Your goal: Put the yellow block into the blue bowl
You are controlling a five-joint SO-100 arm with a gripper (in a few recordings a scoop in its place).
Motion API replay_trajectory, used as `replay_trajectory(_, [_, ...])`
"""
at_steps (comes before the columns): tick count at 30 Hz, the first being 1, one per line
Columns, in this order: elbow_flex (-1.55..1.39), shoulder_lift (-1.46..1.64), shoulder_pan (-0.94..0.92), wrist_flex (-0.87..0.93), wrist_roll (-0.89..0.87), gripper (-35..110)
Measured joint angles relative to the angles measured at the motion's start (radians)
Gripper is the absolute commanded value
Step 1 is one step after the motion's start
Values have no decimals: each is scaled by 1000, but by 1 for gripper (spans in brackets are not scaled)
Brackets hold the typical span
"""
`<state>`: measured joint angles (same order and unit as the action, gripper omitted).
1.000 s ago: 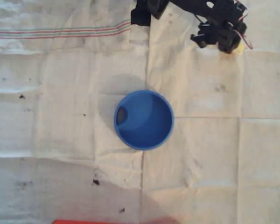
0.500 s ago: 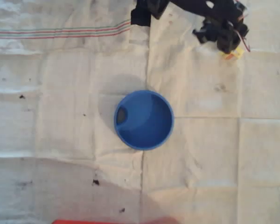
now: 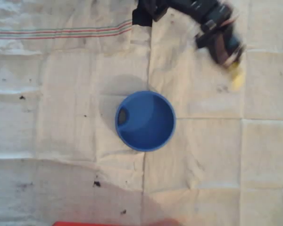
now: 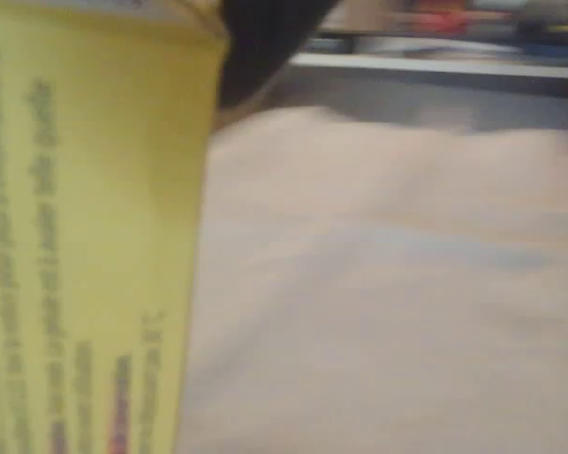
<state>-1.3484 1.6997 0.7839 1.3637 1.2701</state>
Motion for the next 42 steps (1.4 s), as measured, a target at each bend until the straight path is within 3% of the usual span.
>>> replay_trajectory(26, [126,-103,-655,0,0,0])
replay_trajectory(36, [127,-324,-698,-5,-5,0])
replay_trajectory(42, [127,-410,-698,-132,-2,3])
